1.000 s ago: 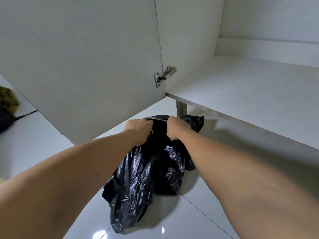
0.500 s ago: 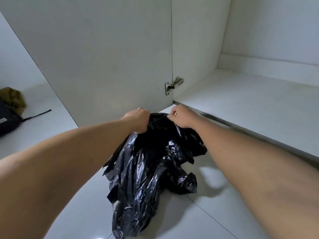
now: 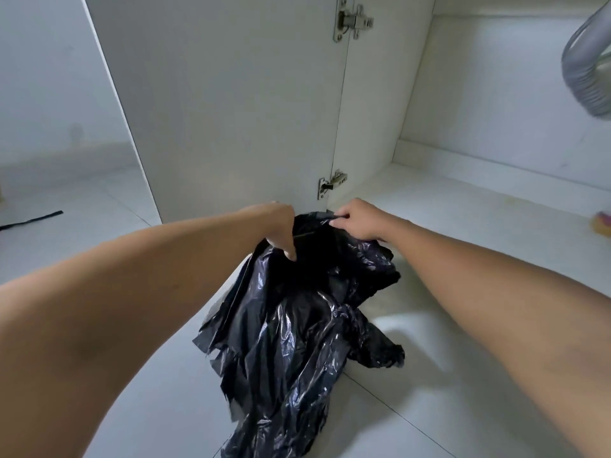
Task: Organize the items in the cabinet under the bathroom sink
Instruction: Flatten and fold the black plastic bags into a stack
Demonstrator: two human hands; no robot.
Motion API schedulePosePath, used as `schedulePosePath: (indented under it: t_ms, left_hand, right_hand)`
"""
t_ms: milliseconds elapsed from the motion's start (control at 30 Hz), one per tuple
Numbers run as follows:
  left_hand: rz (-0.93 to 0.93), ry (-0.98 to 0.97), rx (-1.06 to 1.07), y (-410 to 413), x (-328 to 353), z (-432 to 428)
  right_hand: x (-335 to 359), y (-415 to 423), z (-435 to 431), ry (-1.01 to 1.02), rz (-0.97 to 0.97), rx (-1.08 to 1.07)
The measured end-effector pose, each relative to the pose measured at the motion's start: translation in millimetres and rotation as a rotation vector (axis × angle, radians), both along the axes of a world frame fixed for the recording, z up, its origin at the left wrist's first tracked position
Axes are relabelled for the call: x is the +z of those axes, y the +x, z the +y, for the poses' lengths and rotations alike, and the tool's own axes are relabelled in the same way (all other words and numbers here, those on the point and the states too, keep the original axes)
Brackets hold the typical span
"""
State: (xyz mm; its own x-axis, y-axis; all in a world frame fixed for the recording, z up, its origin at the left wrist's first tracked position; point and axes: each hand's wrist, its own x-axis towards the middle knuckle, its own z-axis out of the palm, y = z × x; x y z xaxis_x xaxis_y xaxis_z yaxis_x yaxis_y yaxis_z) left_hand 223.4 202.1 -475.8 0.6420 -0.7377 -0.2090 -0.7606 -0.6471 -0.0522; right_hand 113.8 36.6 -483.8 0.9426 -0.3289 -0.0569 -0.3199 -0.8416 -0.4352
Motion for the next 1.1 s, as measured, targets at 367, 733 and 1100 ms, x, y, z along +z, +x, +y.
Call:
schedulePosePath:
  t_ms: [367,733,1100]
  left_hand:
    - [-0.053,-0.527,0.148,-4,35,-11]
    - [0.241,-1.162,0.144,-3,75,1]
    - [0.461,-1.503,0.135,-7,119,8]
  right_hand:
    - [52,4,17,0.541,-0.013,-0.050]
    - [23,-28,13,0.394,0.058,-0.327]
    - [81,-43,6,0.564,-0.734,-0.949]
